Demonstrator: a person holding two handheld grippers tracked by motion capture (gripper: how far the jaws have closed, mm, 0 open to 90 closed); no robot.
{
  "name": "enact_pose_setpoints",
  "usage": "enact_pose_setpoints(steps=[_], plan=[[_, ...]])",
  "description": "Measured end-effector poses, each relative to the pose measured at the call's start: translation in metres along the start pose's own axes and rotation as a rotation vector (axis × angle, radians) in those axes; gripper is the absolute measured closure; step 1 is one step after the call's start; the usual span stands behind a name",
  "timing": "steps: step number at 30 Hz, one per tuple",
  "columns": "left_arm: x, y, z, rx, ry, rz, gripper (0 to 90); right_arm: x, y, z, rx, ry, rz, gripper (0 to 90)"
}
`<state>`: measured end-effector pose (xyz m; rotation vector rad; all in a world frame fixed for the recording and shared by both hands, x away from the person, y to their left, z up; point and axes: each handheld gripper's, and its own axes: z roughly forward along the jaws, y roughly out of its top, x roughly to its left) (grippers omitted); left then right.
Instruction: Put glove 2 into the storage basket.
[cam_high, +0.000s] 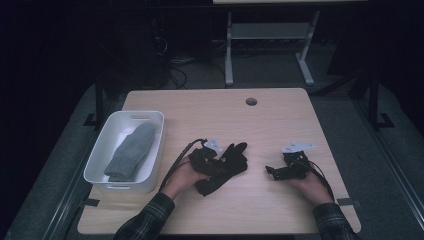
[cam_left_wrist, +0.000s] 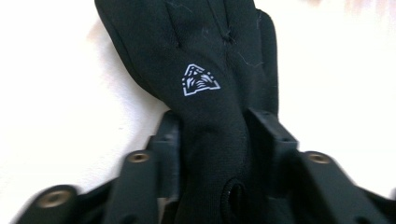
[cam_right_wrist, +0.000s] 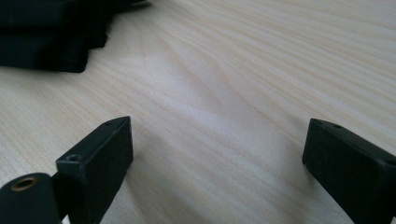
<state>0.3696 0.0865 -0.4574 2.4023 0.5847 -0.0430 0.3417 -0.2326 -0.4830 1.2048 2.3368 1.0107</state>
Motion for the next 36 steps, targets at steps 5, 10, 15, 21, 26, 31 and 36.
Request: enact_pose_setpoints(steps=[5, 10, 15, 21, 26, 31, 36], plan=[[0.001, 0.002, -0.001, 0.003, -0.004, -0.049, 66.0, 0.0, 0.0, 0.0, 0.0, -0.001, 0.001, 8.3], [-0.001, 0.005, -0.008, 0.002, 0.0, -0.071, 66.7, 0.001, 0.0, 0.0, 0.002, -0.001, 0.006, 8.3], [-0.002, 0.01, -0.027, -0.021, 0.007, -0.101, 66.7, 0.001, 0.0, 0.0, 0.003, -0.001, 0.006, 8.3], [-0.002, 0.016, -0.049, -0.04, 0.012, -0.125, 66.5, 0.001, 0.0, 0.0, 0.003, -0.001, 0.007, 8.3], [-0.003, 0.019, -0.067, -0.043, 0.047, -0.127, 66.5, 0.001, 0.0, 0.0, 0.004, -0.001, 0.008, 8.3], [0.0, 0.022, -0.089, -0.065, 0.069, -0.158, 66.5, 0.001, 0.0, 0.0, 0.003, -0.001, 0.008, 8.3], [0.005, 0.022, -0.108, -0.071, 0.092, -0.168, 66.5, 0.001, 0.0, 0.0, 0.004, -0.001, 0.008, 8.3]])
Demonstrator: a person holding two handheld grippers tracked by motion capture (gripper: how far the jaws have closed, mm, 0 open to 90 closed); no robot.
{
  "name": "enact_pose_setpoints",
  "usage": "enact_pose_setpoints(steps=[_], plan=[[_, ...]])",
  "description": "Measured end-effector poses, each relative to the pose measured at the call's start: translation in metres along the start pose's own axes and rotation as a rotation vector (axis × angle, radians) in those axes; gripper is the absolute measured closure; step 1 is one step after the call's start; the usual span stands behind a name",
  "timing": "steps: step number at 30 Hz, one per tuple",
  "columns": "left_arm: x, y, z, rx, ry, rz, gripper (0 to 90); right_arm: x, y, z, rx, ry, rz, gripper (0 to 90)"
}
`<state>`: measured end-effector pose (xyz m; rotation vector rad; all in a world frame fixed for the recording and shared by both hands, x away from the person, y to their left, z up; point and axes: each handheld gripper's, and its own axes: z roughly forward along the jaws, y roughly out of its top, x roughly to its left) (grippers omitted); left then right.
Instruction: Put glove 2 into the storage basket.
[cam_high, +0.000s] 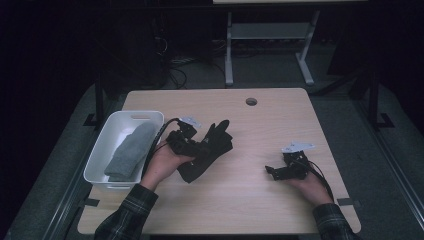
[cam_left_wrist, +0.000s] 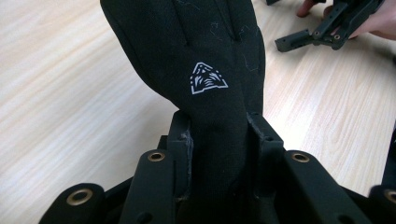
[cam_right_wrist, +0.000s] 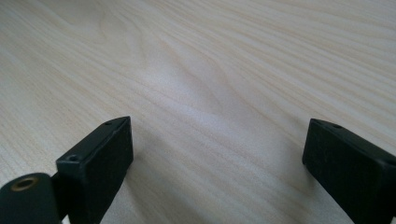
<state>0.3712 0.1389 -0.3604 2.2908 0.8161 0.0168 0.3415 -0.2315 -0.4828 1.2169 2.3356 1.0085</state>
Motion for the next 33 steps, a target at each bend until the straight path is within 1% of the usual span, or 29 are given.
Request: enact_pose_setpoints(steps=[3, 4, 5, 9, 11, 12, 13, 14, 15, 16, 18, 21, 22, 28, 29, 33], plan=[[0.005, 0.001, -0.012, -0.002, 0.003, -0.005, 66.5, 0.0, 0.0, 0.0, -0.001, 0.0, -0.001, 8.3], [0.007, 0.002, -0.016, -0.006, 0.01, -0.008, 66.5, 0.0, 0.0, 0.0, 0.0, 0.0, -0.001, 8.3], [0.008, 0.002, -0.02, -0.016, 0.013, -0.02, 66.5, 0.0, 0.0, 0.0, 0.0, 0.0, -0.001, 8.3], [0.015, 0.002, -0.034, -0.023, 0.033, -0.033, 66.6, 0.0, 0.0, 0.0, -0.001, 0.0, 0.0, 8.3], [0.018, 0.001, -0.041, -0.019, 0.04, -0.037, 66.6, 0.0, 0.0, 0.0, -0.001, 0.0, 0.0, 8.3], [0.019, 0.0, -0.044, -0.021, 0.046, -0.045, 66.6, 0.0, 0.0, 0.0, -0.001, 0.0, 0.0, 8.3], [0.022, -0.001, -0.048, -0.024, 0.049, -0.045, 66.6, 0.0, 0.0, 0.0, -0.001, 0.0, 0.0, 8.3], [0.023, -0.002, -0.051, -0.037, 0.051, -0.059, 66.6, 0.0, 0.0, 0.0, -0.001, -0.001, 0.0, 8.3], [0.025, -0.003, -0.054, -0.035, 0.052, -0.06, 66.5, 0.0, 0.0, 0.0, -0.001, -0.001, 0.0, 8.3], [0.027, -0.005, -0.058, -0.042, 0.059, -0.069, 66.5, 0.0, 0.0, 0.0, -0.001, -0.001, 0.0, 8.3], [0.031, -0.009, -0.065, -0.039, 0.072, -0.076, 66.6, 0.0, 0.0, 0.0, -0.002, -0.001, 0.0, 8.3], [0.036, -0.016, -0.074, -0.05, 0.091, -0.101, 66.6, 0.0, 0.0, 0.0, -0.001, 0.0, 0.0, 8.3], [0.039, -0.018, -0.079, -0.048, 0.103, -0.102, 66.5, 0.0, 0.0, 0.0, -0.002, -0.001, 0.001, 8.3], [0.05, -0.034, -0.101, -0.077, 0.143, -0.146, 66.5, 0.0, 0.0, 0.0, 0.0, -0.001, 0.001, 8.3], [0.052, -0.037, -0.105, -0.073, 0.152, -0.145, 66.5, 0.0, 0.0, 0.0, 0.0, -0.001, 0.001, 8.3], [0.061, -0.05, -0.116, -0.076, 0.18, -0.176, 66.6, 0.001, 0.0, 0.0, -0.002, 0.0, 0.007, 8.3]])
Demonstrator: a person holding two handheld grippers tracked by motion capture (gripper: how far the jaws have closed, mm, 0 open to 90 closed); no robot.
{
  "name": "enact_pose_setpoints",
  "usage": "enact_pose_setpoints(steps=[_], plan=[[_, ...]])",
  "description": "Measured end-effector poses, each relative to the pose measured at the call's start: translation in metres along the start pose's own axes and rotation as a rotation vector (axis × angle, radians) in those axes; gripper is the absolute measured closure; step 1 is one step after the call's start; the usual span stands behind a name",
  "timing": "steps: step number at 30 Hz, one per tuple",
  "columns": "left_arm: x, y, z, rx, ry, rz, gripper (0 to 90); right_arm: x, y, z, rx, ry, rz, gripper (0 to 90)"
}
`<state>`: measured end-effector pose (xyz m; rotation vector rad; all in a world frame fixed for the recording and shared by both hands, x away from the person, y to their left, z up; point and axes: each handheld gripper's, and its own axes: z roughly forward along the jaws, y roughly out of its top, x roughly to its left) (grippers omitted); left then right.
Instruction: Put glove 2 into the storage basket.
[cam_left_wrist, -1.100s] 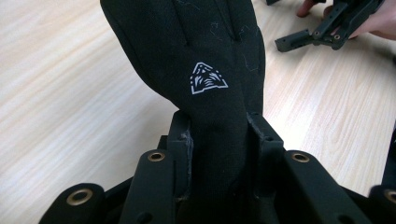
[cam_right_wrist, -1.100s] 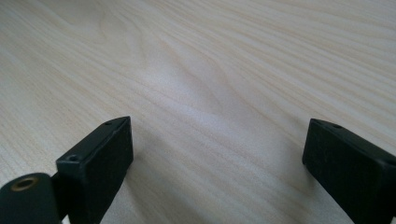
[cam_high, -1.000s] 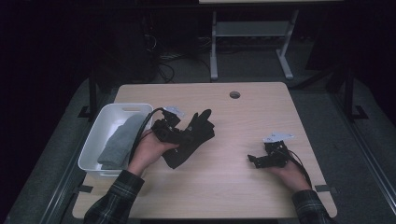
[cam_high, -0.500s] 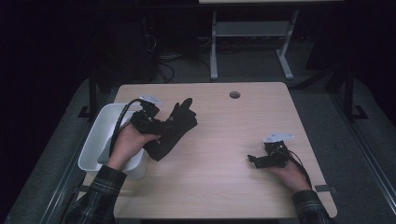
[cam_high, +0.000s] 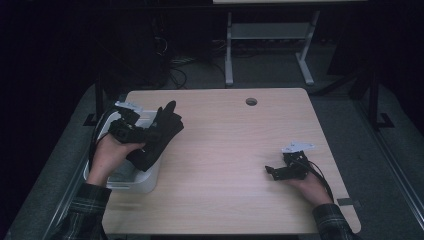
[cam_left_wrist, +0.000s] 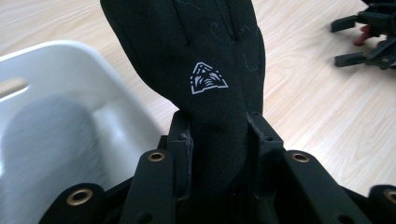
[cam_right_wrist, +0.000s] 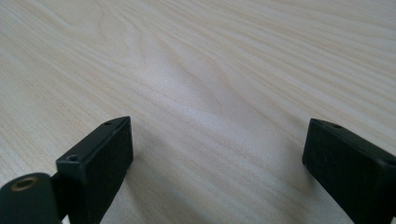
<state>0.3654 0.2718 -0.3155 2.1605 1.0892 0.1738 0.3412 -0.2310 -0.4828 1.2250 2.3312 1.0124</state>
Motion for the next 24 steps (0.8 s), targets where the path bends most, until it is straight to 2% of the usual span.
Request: enact_pose_setpoints(steps=[8, 12, 15, 22, 24], plan=[[0.024, -0.019, -0.018, 0.002, 0.053, -0.057, 66.6, 0.0, 0.0, 0.0, 0.0, -0.001, 0.001, 8.3], [0.04, -0.031, -0.023, 0.003, 0.067, -0.11, 66.5, 0.0, 0.0, 0.0, 0.0, -0.002, 0.0, 8.3], [0.049, -0.038, -0.022, 0.01, 0.08, -0.14, 66.5, 0.0, 0.0, 0.0, 0.001, -0.002, 0.001, 8.3], [0.065, -0.045, -0.014, 0.038, 0.126, -0.184, 66.4, 0.0, 0.0, 0.0, 0.001, -0.002, 0.001, 8.3], [0.068, -0.046, -0.012, 0.034, 0.127, -0.194, 66.3, 0.0, 0.0, 0.0, 0.001, -0.002, 0.001, 8.3]])
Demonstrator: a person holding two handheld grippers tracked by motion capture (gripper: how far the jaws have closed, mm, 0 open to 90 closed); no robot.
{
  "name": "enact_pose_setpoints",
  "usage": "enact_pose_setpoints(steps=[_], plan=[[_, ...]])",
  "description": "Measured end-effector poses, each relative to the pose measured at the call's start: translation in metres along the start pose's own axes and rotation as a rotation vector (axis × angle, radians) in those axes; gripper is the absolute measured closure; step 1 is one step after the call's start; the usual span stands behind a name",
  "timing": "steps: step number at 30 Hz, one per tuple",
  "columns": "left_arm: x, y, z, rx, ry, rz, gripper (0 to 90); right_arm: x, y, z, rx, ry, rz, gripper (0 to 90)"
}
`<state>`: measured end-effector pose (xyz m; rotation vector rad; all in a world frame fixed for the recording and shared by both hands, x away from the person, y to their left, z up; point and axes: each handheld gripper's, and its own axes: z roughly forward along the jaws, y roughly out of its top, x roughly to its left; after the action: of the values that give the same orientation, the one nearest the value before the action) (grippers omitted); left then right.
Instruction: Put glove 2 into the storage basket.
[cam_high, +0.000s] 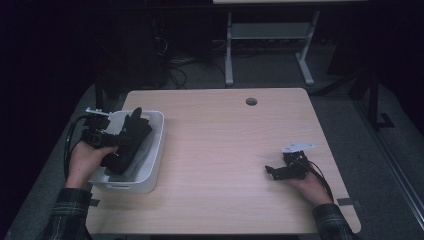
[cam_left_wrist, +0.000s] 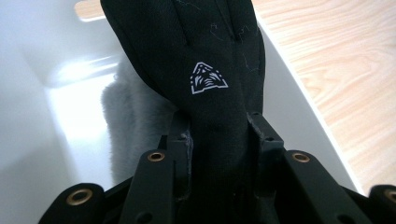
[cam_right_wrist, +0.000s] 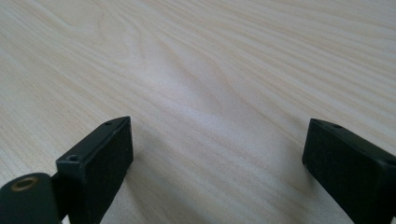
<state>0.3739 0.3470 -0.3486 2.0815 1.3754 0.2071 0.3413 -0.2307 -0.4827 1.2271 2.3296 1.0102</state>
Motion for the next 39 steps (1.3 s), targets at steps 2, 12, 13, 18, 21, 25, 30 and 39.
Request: enact_pose_setpoints(steps=[2, 12, 13, 18, 21, 25, 30, 39], plan=[[0.002, -0.001, 0.004, 0.011, 0.0, 0.0, 66.0, 0.0, 0.0, 0.0, 0.0, 0.0, 0.0, 8.3], [0.012, -0.007, 0.022, 0.025, 0.051, -0.024, 44.1, 0.0, 0.0, 0.0, 0.0, 0.0, 0.001, 8.3], [0.012, -0.007, 0.022, 0.022, 0.057, -0.023, 40.0, 0.0, 0.0, 0.0, 0.0, 0.0, 0.0, 8.3], [0.008, -0.005, 0.016, -0.027, 0.096, -0.011, 26.3, 0.0, 0.0, 0.0, 0.0, 0.0, 0.0, 8.3], [0.003, -0.003, 0.012, -0.053, 0.083, 0.005, 24.3, 0.0, 0.0, 0.0, 0.0, 0.0, 0.0, 8.3], [-0.008, 0.002, 0.008, -0.087, 0.074, 0.031, 21.8, 0.0, 0.0, 0.0, 0.0, 0.0, 0.0, 8.3], [-0.023, 0.01, 0.005, -0.113, 0.043, 0.063, 20.3, 0.0, 0.0, 0.0, 0.0, 0.0, 0.0, 8.3], [-0.058, 0.02, 0.011, -0.15, -0.037, 0.13, 19.6, 0.0, 0.0, 0.0, 0.0, 0.0, 0.0, 8.3]])
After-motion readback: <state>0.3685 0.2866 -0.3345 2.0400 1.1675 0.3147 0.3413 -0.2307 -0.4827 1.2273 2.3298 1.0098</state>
